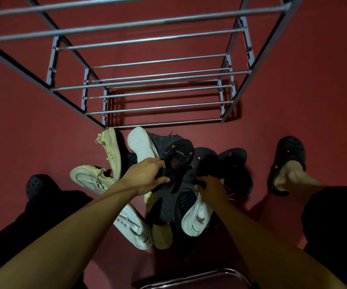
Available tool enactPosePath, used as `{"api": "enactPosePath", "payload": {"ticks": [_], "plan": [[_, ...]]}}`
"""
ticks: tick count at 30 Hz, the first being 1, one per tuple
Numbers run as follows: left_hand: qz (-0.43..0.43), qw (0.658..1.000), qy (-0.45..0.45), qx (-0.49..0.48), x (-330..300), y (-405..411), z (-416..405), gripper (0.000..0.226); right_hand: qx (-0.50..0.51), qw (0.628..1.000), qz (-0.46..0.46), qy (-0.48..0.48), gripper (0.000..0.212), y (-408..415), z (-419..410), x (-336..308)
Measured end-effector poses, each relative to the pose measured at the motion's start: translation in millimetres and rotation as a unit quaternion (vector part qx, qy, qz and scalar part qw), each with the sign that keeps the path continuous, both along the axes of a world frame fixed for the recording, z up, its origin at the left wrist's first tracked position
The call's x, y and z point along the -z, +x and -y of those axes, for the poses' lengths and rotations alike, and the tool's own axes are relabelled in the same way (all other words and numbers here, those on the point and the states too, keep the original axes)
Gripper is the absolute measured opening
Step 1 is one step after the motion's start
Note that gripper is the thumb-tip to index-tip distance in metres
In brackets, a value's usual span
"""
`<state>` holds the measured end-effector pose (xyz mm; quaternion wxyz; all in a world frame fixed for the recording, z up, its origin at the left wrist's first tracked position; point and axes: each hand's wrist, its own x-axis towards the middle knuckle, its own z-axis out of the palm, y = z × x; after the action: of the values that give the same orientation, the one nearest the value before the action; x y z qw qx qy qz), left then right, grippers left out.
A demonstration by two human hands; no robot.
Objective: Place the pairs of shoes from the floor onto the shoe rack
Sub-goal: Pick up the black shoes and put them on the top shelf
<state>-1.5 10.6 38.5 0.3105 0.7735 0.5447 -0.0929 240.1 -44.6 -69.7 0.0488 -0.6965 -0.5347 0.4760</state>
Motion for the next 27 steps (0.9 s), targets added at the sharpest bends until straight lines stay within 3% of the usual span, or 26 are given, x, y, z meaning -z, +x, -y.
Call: {"api": "enactPosePath", "payload": {"ticks": [4,8,15,23,27], "plan": [[-0.025,1.000,-0.001,0.002,-2.9,5.1,4.7,0.040,0.033,0.999,-0.022,0.030,0.033,9.2,11.1,-18.7],[-0.045,0.998,-0.018,0.029,-0.4,20.2,19.5,0.035,0.040,0.997,-0.060,0.041,0.015,22.9,18.8,-35.7],[-0.040,0.998,-0.012,0.054,-11.2,36.4,26.1,0.032,0.001,0.994,-0.092,0.058,0.017,37.3,24.9,-57.8],[0.074,0.997,0.006,0.000,-74.6,37.4,18.2,0.020,0.010,0.980,-0.173,0.102,0.030,39.8,-8.4,-125.1],[0.124,0.992,-0.005,-0.028,-125.1,34.3,20.9,0.022,-0.023,0.971,-0.233,0.048,0.029,26.8,-24.9,-180.3]]}}
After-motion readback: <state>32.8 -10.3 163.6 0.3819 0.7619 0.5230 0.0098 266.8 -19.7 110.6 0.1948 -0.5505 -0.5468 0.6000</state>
